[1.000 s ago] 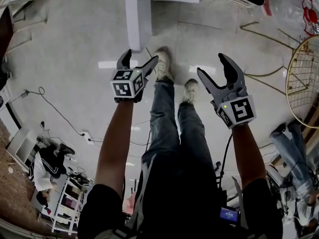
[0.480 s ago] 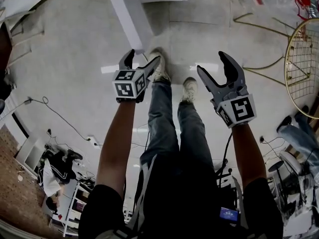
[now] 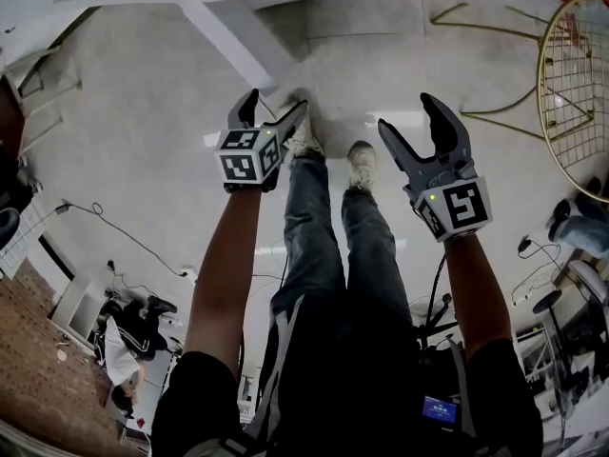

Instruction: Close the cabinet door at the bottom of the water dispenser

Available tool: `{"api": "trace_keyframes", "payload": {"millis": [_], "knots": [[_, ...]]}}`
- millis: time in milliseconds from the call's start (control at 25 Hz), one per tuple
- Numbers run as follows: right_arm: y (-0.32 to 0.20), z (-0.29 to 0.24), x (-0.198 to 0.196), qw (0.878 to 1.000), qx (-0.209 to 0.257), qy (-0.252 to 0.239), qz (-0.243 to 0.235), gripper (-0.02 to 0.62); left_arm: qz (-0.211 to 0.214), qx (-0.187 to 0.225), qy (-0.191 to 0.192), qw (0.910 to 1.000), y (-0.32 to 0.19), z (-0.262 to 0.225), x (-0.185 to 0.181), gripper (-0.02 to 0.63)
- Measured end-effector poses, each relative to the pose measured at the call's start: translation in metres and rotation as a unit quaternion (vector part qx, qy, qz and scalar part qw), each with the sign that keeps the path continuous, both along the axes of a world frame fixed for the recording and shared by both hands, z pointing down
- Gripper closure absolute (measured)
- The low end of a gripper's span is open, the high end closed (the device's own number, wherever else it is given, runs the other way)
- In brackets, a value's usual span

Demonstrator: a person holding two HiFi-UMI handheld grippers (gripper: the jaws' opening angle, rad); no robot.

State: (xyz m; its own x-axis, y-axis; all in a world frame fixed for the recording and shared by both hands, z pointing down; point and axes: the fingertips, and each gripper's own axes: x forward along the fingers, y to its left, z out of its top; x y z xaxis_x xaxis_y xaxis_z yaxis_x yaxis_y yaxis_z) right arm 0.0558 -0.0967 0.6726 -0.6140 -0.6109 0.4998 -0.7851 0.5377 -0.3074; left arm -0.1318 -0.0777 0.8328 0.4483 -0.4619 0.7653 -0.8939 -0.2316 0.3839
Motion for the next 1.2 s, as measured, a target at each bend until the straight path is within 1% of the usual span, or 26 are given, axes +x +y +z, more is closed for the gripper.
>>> {"api": "trace_keyframes", "payload": {"millis": [280,520,760,880,1200], "knots": [[0.008,0.011,0.029,1.000,-0.005,0.011,0.027,0.272,0.028,-0.003,0.012,0.9995,-0.015,0.003,0.030,0.144],[-0.009,0.013,0.033,0.999,-0.006,0.011,0.052,0.270,0.072,0.004,0.021,0.9972,-0.033,0.002,0.048,0.172],[-0.018,0.016,0.033,0.998,-0.014,0.012,0.067,0.272,0.106,0.009,0.030,0.9939,-0.046,0.002,0.064,0.172],[-0.019,0.018,0.035,0.997,-0.014,0.014,0.073,0.272,0.115,0.010,0.035,0.9927,-0.052,0.001,0.071,0.172],[-0.025,0.015,0.035,0.995,-0.018,0.011,0.092,0.272,0.122,0.015,0.047,0.9913,-0.068,0.000,0.083,0.172]]}}
